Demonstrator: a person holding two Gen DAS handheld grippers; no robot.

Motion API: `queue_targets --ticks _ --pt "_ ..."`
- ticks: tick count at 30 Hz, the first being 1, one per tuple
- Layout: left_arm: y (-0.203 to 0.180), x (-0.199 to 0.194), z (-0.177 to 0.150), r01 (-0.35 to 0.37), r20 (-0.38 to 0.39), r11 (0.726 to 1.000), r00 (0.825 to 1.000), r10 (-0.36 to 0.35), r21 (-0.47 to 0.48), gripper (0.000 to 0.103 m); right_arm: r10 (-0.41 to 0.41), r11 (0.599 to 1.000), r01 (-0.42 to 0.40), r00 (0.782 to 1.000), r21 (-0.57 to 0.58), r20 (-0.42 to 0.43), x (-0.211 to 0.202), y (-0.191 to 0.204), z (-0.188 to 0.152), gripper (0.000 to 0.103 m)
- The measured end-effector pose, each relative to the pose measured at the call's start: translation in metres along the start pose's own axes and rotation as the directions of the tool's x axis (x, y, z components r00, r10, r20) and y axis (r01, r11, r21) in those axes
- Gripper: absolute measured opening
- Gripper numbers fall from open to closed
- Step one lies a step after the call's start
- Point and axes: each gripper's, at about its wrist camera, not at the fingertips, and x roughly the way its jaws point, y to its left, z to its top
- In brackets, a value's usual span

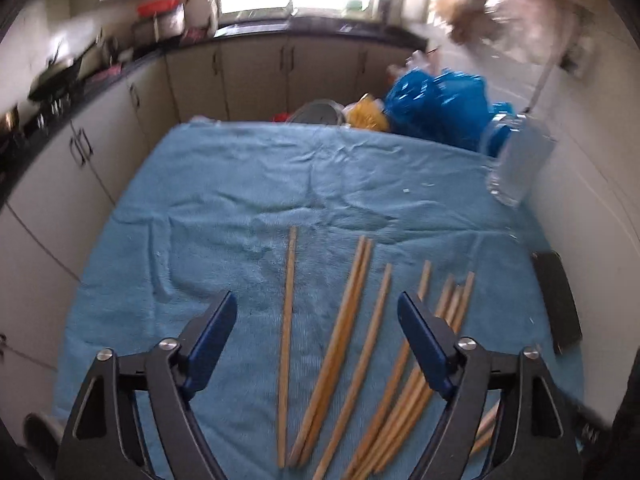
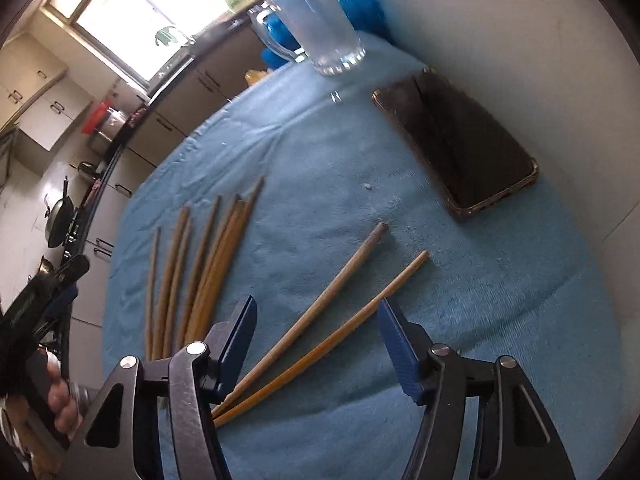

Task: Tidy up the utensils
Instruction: 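Close the left tool on one chopstick while the right tool grasps another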

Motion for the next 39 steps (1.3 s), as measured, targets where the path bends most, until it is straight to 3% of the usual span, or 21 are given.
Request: queue_targets --ticks 3,7,16,18,20,21,22,30,39 --pt "0.009 0.031 0.005 -0.023 -0.057 0.998 0.998 0.020 -0.059 0.072 -0.031 0.999 0.030 0.999 -0.015 -0.014 0.008 -0.002 0.004 0.068" --pt "0.013 0.065 0.008 -0.089 -0.113 0.994 0.990 0.082 -0.061 0.066 -0.083 0.996 0.082 0.995 -0.018 -0.048 0.019 -0.004 0.013 0.068" --pt "0.013 0.110 0.015 -0.186 -0.175 0.982 0.968 0.182 -0.010 0.065 -0.157 0.986 0.152 0.986 -0.073 -0.057 0.029 0.010 0.025 0.064" --pt "0.011 0.108 0.015 -0.154 -0.164 0.988 0.975 0.151 -0.008 0.048 -0.184 0.979 0.178 0.982 -0.101 -0.052 0.032 0.016 0.026 0.053" --pt "0.006 0.107 0.014 -0.137 -0.172 0.990 0.976 0.136 0.007 0.007 -0.218 0.967 0.210 0.975 -0.143 -0.046 0.035 0.021 0.027 0.041" --pt "0.002 0.106 0.014 -0.149 -0.184 0.989 0.971 0.150 0.021 0.008 -0.229 0.962 0.219 0.973 -0.160 -0.042 0.037 0.024 0.028 0.030" --pt "0.001 0.105 0.013 -0.139 -0.190 0.990 0.972 0.140 0.019 0.007 -0.238 0.958 0.227 0.971 -0.174 -0.040 0.038 0.025 0.029 0.025" --pt "0.018 0.086 -0.005 -0.009 -0.278 0.992 0.960 -0.026 -0.124 0.007 -0.131 0.980 0.115 0.987 -0.163 -0.094 0.041 0.023 0.033 0.013" --pt "0.019 0.058 -0.032 0.018 -0.275 0.983 0.959 -0.068 -0.181 0.007 0.012 0.992 -0.031 0.987 -0.122 -0.158 0.035 0.024 0.015 0.006"
